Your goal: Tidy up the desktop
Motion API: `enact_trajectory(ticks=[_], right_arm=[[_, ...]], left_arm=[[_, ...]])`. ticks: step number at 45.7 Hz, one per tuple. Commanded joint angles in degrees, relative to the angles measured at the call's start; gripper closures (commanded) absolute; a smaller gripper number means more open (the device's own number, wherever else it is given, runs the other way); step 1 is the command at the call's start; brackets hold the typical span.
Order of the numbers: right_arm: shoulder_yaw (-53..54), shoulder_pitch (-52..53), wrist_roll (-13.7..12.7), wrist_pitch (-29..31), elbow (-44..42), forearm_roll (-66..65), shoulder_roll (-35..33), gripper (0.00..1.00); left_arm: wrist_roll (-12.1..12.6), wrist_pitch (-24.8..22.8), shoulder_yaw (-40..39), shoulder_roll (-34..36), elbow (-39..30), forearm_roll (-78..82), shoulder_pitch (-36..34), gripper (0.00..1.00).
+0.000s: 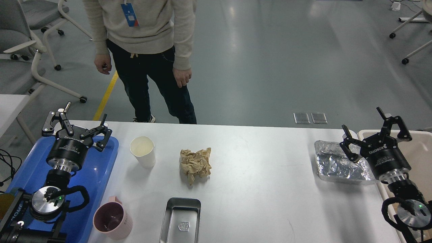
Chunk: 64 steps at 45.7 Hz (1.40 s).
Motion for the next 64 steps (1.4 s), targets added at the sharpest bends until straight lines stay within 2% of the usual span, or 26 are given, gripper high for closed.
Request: enact_trajectory(ticks=[1,13,18,23,32,37,43,49,53,59,64], right_arm=[[-0.02,0.07,0.0,0.01,0.0,-0.01,0.01,0.0],[-0.02,-0.19,0.0,0.1,0.09,-0.01,-0.07,0.0],[-0.02,-0.19,0.0,0.8,0.26,-0.01,-0.6,0.0],[-0.11,-0.28,0.0,1.94,0.18,-0.09,-1.22,0.0],[-0.11,-0.19,0.0,1.94,0.26,-1.59,-0.78,0.0],[-0.37,-0.19,0.0,1.94,0.35,-1.77,-0.6,0.0],[-0.46,-0.28,0.0,1.94,0.27,-1.77,-1.04,0.0],[-0.55,-0.63,-0.09,1.94,0.18,-1.77,-1.57,0.0],[-0.55,-0.8,-0.09,1.94,0.18,-1.77,-1.92,0.0],[-0.55,-0.8,-0.09,2.03,0.18,-1.77,-2.36,0.0],[-0.55,-0.8,-0.26,2.03,0.18,-1.77,-2.36,0.0]], left_arm=[[0.15,0.05,0.01,0.02,0.01,0.0,0.28,0.04],[-0.29,2.24,1.15,1.33,0.09,-0.53,-0.33,0.04],[0.59,3.92,1.15,1.68,0.27,-0.44,-0.51,0.04],[-0.28,4.27,0.54,1.86,0.27,0.0,-0.6,0.04],[-0.38,3.48,-3.33,0.63,0.01,-0.09,-0.95,0.04],[-0.2,0.06,-2.28,1.16,0.27,0.09,-1.3,0.04],[-0.11,0.93,-0.7,1.51,-0.08,0.44,-1.74,0.04],[-0.46,4.71,8.61,7.83,-0.61,1.41,-1.47,0.04],[-0.73,4.27,11.78,11.17,-0.7,1.41,-1.74,0.04],[-2.57,2.78,12.75,15.65,-1.66,1.41,-2.0,0.04],[-2.4,2.86,15.64,18.73,-2.19,1.58,-3.05,0.04]])
